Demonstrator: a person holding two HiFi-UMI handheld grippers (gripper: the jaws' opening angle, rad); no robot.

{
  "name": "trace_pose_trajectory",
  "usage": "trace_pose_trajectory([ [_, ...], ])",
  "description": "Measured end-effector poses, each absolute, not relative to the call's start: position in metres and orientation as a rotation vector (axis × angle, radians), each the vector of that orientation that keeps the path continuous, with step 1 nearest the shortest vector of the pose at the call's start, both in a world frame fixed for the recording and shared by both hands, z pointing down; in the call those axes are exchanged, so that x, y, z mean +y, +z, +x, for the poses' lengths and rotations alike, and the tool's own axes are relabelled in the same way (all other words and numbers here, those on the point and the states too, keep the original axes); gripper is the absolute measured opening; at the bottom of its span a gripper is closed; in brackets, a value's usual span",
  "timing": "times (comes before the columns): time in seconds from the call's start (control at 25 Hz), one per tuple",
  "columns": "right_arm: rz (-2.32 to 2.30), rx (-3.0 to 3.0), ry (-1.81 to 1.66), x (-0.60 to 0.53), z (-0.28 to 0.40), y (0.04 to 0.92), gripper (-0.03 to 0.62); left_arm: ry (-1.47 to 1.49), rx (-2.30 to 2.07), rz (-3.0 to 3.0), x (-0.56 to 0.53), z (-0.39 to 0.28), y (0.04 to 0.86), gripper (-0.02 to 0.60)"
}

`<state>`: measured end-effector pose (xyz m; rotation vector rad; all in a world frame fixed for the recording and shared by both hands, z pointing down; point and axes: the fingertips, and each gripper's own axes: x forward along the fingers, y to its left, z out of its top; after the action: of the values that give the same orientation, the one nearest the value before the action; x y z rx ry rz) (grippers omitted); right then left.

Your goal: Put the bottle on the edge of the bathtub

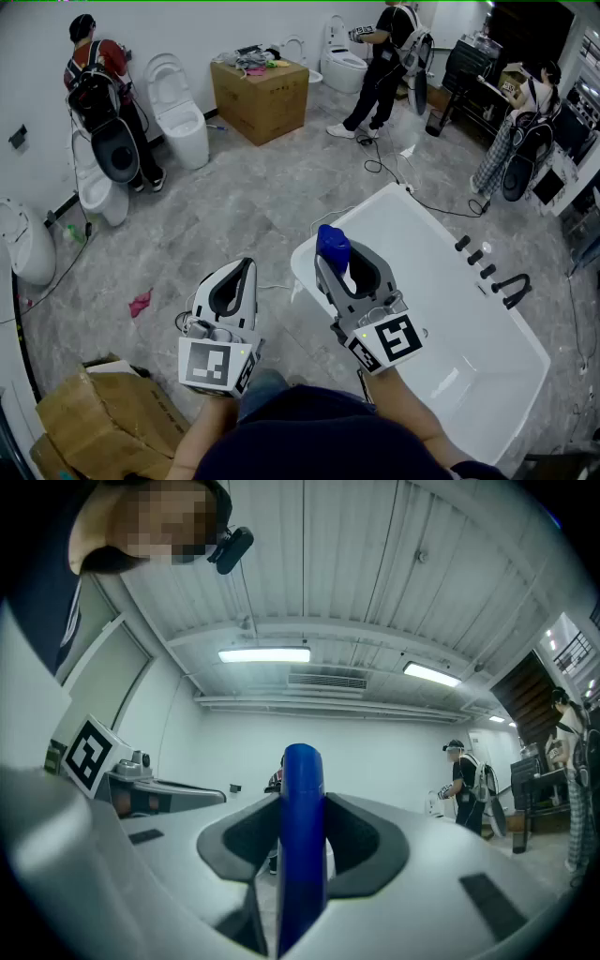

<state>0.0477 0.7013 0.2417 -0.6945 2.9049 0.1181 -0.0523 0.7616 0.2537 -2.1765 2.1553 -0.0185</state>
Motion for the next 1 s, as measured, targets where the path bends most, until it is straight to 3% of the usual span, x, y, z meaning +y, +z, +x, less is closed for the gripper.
trace_pose_trajectory([
  [0.48,-0.713,2.921,0.067,0.645,0.013,0.259,0.164,0.009,2.162,-2.205,0.712,-0.093,0.266,0.022],
  [1.0,-0.85,2.917,0.038,0.481,-0.156,0.265,0.164,0.033,1.993,-2.339,0.539,-0.262,0.263,0.023],
])
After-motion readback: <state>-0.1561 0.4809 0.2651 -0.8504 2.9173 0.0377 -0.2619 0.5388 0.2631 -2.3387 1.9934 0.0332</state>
